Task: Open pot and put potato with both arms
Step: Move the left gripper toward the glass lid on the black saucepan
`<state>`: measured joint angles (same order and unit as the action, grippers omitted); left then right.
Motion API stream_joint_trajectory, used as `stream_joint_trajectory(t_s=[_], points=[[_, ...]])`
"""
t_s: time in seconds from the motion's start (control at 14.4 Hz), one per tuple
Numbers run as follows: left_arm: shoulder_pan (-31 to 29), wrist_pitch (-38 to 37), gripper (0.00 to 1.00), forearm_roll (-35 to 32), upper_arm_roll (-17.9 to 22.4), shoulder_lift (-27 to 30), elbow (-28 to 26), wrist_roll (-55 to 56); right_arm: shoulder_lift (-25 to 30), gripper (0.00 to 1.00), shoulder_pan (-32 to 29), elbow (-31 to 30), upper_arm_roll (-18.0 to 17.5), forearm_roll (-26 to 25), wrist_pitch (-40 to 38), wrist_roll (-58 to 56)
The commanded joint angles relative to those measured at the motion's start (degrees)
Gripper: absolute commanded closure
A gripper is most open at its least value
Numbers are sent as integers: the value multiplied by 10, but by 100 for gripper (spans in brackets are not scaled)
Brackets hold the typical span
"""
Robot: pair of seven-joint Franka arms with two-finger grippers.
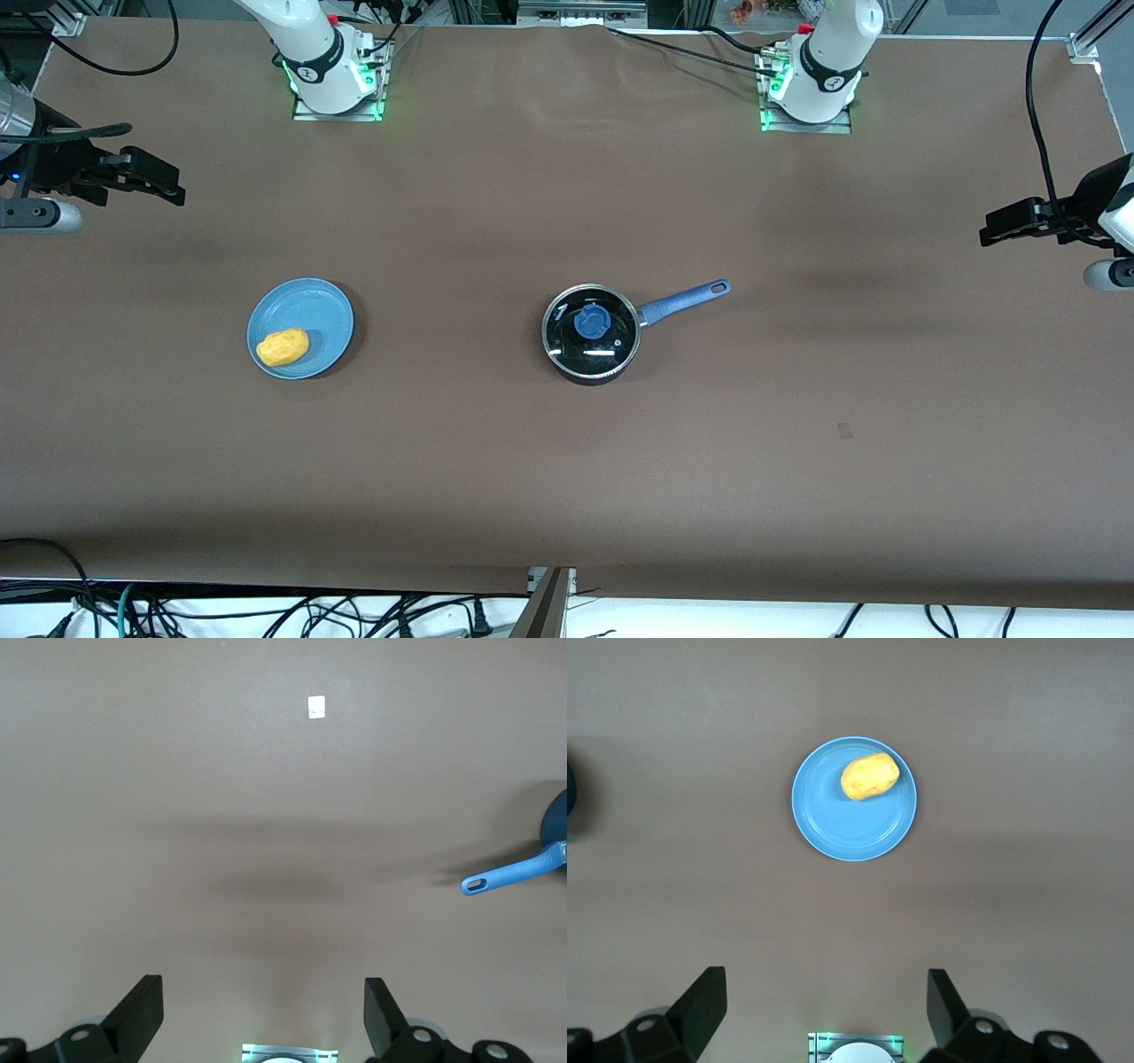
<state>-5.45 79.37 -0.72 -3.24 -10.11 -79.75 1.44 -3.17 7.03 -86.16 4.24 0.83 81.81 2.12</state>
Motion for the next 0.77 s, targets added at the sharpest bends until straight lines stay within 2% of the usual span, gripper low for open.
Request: stream_joint_trajectory(t_s=[0.0,0.35,0.49,0.7], points=[[2,-4,0,12,2,-3,10,0,0,0,-3,7,2,10,-10,-6],[28,2,0,30,-12,-23,14,22,0,0,-3,7,2,9,-10,-6],[84,10,0,33,-12,-38,14,106,0,0,-3,7,2,10,-10,-6],[174,87,0,33,-12,-95,16,259,0,0,-3,7,2,10,-10,-6]])
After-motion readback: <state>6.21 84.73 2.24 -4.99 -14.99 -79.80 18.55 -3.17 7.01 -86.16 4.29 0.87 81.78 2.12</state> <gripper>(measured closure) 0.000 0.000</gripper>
